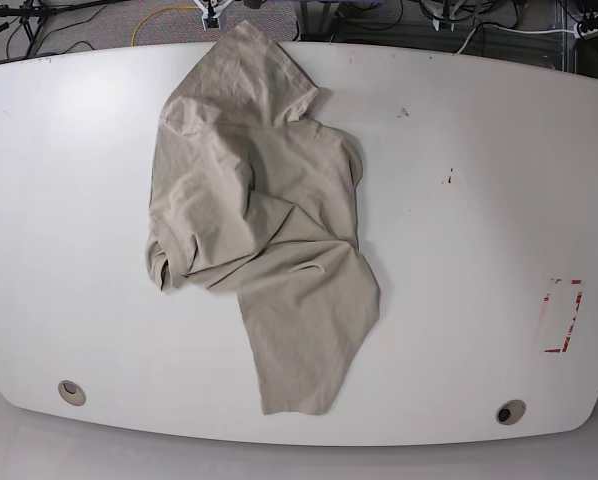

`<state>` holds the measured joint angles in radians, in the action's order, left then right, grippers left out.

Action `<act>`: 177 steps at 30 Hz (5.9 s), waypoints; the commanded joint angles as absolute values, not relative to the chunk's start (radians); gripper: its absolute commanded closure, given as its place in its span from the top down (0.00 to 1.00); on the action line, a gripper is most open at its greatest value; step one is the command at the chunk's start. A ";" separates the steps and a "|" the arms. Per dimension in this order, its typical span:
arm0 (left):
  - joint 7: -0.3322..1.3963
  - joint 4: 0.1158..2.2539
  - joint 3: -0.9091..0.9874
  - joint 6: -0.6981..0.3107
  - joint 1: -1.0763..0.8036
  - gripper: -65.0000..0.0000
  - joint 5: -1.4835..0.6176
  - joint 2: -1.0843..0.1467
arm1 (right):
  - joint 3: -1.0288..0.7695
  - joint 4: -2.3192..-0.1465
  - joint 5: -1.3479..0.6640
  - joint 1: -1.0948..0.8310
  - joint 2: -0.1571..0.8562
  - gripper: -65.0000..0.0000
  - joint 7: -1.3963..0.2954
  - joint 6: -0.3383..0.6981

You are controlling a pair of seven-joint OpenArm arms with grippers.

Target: Fold the T-shirt properly

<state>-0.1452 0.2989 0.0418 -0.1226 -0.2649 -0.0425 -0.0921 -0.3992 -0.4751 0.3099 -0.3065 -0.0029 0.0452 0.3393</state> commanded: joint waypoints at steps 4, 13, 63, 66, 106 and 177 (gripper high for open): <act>-0.150 0.316 0.070 -0.121 -0.286 0.45 -0.041 -0.098 | -0.400 -0.485 0.306 -0.327 0.000 0.06 0.051 0.340; -0.148 0.323 0.191 -0.122 -0.299 0.45 -0.049 -0.106 | -0.397 -0.516 0.307 -0.359 -0.002 0.07 0.051 0.340; -0.172 1.167 0.189 -0.112 -0.737 0.46 -0.070 -0.171 | -0.388 -1.216 0.287 -0.742 -0.070 0.07 0.033 0.363; -0.177 1.203 0.198 -0.113 -0.758 0.46 -0.083 -0.182 | -0.385 -1.251 0.288 -0.763 -0.077 0.07 0.035 0.362; -0.179 1.675 0.316 -0.113 -1.078 0.46 -0.093 -0.184 | -0.369 -1.683 0.271 -1.020 -0.133 0.07 -0.023 0.374; -0.151 1.896 0.288 -0.147 -1.009 0.49 -0.287 -0.192 | -0.347 -1.953 0.210 -0.933 -0.157 0.45 0.012 0.359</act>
